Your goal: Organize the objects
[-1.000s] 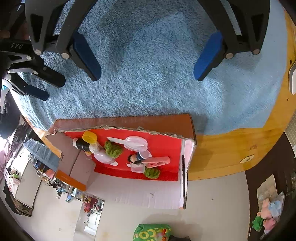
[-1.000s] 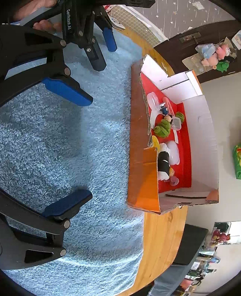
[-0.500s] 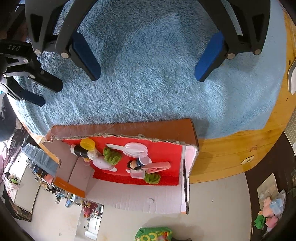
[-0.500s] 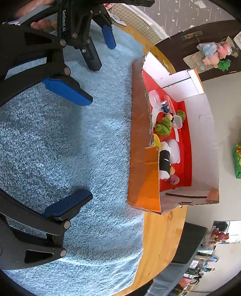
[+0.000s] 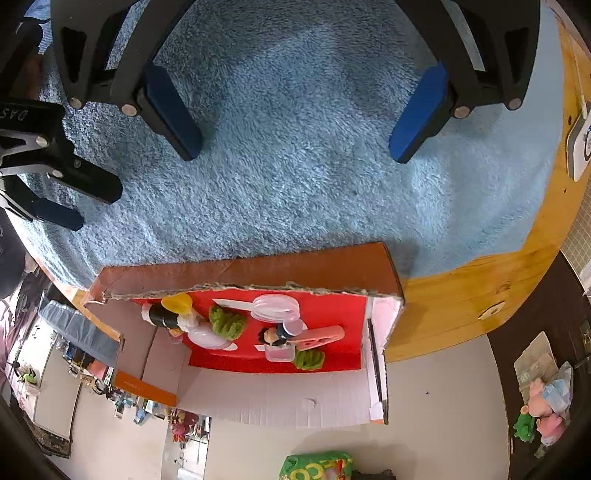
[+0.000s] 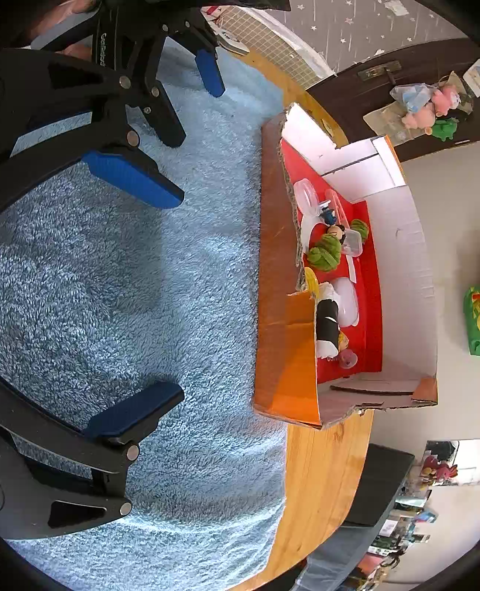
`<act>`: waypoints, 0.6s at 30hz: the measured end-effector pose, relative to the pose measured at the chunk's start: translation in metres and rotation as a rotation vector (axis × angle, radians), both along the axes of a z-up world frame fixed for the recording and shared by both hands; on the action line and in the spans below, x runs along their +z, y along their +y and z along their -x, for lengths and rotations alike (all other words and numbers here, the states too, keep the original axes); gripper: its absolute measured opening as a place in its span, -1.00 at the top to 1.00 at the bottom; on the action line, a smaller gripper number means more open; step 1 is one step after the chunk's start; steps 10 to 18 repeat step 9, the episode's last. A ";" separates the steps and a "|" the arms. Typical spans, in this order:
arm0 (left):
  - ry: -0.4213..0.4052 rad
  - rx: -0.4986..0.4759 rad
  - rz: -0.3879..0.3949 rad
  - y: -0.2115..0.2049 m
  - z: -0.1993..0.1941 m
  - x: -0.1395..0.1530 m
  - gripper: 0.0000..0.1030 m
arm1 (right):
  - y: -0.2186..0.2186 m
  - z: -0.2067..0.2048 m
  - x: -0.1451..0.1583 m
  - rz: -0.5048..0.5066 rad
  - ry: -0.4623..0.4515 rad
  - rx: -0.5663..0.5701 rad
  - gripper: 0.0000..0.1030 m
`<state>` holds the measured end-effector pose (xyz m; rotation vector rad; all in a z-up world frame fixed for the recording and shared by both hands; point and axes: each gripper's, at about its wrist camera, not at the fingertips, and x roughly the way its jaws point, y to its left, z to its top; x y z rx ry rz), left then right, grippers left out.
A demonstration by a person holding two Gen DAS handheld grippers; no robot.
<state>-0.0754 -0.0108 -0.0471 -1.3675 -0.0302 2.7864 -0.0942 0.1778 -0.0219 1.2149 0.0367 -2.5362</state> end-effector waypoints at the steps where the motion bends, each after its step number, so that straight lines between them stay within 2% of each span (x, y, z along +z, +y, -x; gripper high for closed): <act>1: 0.001 0.000 -0.001 0.000 0.000 0.000 -1.00 | 0.000 0.000 0.000 0.001 0.000 0.000 -0.88; 18: 0.010 -0.001 -0.003 -0.001 -0.002 -0.001 -1.00 | -0.001 0.000 0.000 0.002 0.000 -0.001 -0.88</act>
